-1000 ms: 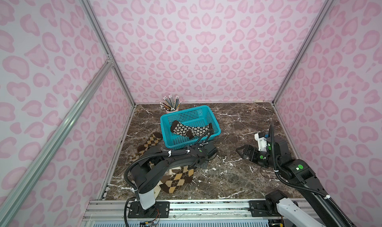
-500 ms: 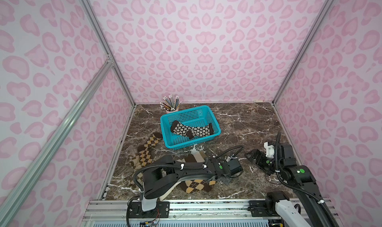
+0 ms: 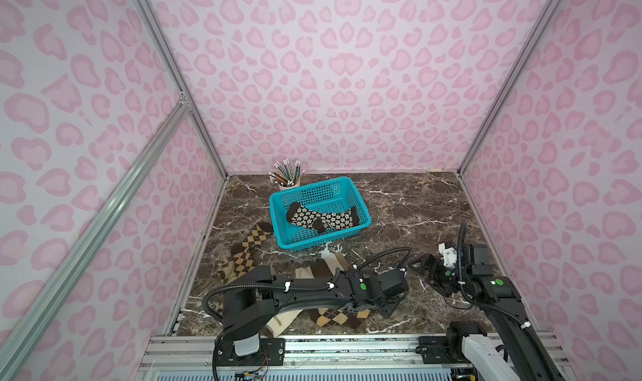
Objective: Place the socks together as a pair
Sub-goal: Adjust the sock at the center of the board.
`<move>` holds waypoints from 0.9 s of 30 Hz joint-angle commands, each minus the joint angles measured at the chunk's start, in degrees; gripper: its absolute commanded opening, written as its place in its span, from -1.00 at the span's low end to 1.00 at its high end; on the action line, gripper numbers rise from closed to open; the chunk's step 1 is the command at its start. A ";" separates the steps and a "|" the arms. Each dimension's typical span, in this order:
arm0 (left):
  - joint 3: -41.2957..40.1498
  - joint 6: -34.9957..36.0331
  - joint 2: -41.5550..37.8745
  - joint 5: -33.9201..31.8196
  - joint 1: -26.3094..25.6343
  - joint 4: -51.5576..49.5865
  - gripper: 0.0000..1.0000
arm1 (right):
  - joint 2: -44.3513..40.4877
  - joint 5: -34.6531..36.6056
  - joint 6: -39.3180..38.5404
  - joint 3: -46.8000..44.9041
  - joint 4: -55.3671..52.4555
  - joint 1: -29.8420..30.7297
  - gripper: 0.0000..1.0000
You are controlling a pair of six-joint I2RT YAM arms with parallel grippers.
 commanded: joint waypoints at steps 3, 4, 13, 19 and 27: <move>-2.88 -5.64 -6.60 -0.14 3.94 -0.37 0.23 | 1.32 -5.29 -3.46 -1.80 0.63 0.84 0.78; -3.99 -7.02 -8.39 0.28 4.97 -0.71 0.24 | 1.84 -5.79 -3.84 -2.64 0.67 1.61 0.76; -15.43 -19.69 -23.09 4.07 13.72 -8.49 0.40 | 7.55 6.37 3.85 -6.02 9.63 21.78 0.62; -20.76 -24.05 -26.00 1.29 18.59 -13.47 0.40 | 14.00 16.15 5.10 -6.11 12.43 28.74 0.52; -22.91 -23.88 -21.05 -2.28 23.46 -13.67 0.38 | 22.97 21.05 6.85 -3.37 14.55 35.50 0.29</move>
